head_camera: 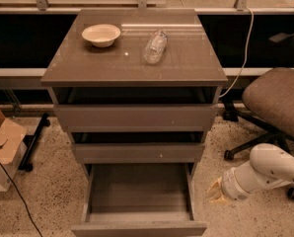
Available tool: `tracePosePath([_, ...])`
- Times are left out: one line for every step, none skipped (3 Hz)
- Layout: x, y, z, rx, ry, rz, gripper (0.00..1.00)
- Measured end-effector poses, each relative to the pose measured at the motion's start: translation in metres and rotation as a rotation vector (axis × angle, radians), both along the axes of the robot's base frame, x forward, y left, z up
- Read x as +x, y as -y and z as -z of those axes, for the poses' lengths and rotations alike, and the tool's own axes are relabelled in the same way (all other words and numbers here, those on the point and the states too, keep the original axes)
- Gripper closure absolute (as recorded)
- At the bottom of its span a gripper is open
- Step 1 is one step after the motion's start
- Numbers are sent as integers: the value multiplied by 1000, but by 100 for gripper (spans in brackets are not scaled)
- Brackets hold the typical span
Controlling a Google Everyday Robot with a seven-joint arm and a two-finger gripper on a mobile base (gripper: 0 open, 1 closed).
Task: Close bottom drawer
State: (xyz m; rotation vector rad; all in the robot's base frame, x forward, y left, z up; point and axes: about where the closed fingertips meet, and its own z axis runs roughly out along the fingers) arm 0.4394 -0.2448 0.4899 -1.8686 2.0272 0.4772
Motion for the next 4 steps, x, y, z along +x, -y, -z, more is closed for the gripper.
tracePosePath([-13, 6, 42, 25, -40, 41, 100])
tracePosePath([-13, 1, 50, 19, -52, 28, 100])
tracePosePath([-18, -10, 90, 10, -89, 14, 100])
tracePosePath([-23, -22, 127, 6, -131, -3, 100])
